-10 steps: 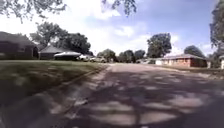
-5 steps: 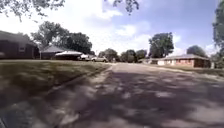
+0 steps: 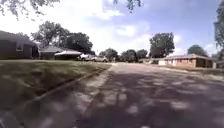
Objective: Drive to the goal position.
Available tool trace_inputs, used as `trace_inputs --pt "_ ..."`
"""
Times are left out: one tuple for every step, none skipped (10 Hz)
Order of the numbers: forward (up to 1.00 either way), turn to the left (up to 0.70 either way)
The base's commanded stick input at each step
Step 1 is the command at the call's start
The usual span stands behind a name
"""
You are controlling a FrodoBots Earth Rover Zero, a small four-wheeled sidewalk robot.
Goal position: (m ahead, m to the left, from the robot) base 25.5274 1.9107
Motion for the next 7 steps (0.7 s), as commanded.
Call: trace_inputs --pt "1.0 -0.4" --pt "1.0 -0.18" --pt "1.0 0.0" --pt "1.0 0.0" --pt "1.0 0.0" --pt "1.0 0.0" --pt "1.0 0.0"
